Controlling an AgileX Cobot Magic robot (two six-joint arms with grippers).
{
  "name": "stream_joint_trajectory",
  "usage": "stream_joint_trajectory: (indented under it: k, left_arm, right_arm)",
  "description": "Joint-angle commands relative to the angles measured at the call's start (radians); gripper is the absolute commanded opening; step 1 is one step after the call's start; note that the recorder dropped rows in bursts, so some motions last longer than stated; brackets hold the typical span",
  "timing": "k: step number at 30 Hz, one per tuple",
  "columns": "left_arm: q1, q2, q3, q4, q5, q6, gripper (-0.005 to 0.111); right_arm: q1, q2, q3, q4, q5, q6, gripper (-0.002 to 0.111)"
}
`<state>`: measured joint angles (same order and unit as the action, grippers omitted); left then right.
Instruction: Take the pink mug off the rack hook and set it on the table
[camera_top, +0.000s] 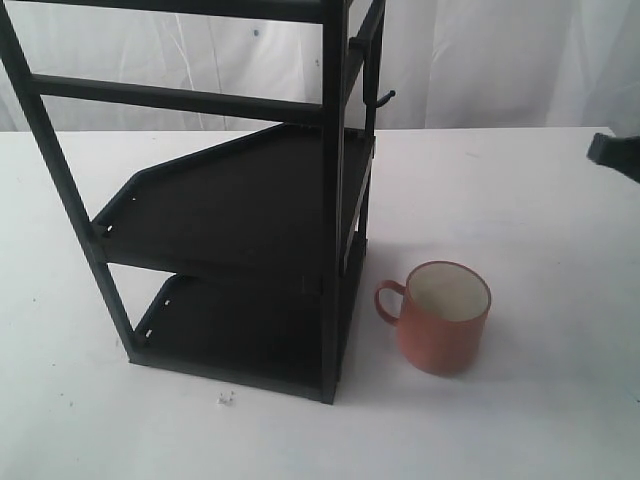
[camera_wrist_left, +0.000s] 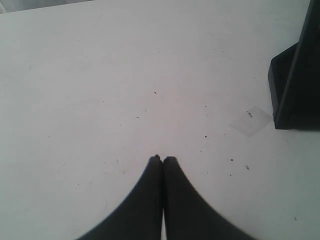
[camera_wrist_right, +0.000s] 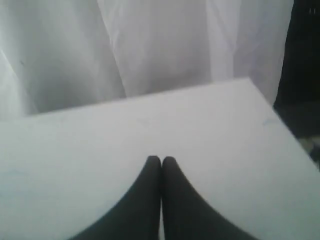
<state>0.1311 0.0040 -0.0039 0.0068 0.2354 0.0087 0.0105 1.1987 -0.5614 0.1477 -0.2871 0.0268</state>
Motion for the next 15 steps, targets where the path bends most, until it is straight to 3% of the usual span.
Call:
stream_joint_trajectory:
  k: [1, 5, 10, 15]
  left_arm:
    - [-0.003, -0.004, 0.004, -0.001, -0.002, -0.009, 0.000]
    - [-0.003, -0.004, 0.004, -0.001, -0.002, -0.009, 0.000]
    - [-0.003, -0.004, 0.004, -0.001, -0.002, -0.009, 0.000]
    - [-0.003, -0.004, 0.004, -0.001, -0.002, -0.009, 0.000]
  right_arm:
    - [-0.006, -0.251, 0.072, -0.083, -0.110, 0.008, 0.000]
    - [-0.006, -0.462, 0.075, -0.098, -0.067, -0.027, 0.000]
    - [-0.006, -0.683, 0.079, -0.099, 0.118, -0.058, 0.000]
    - [0.007, -0.890, 0.133, -0.099, 0.161, -0.243, 0.000]
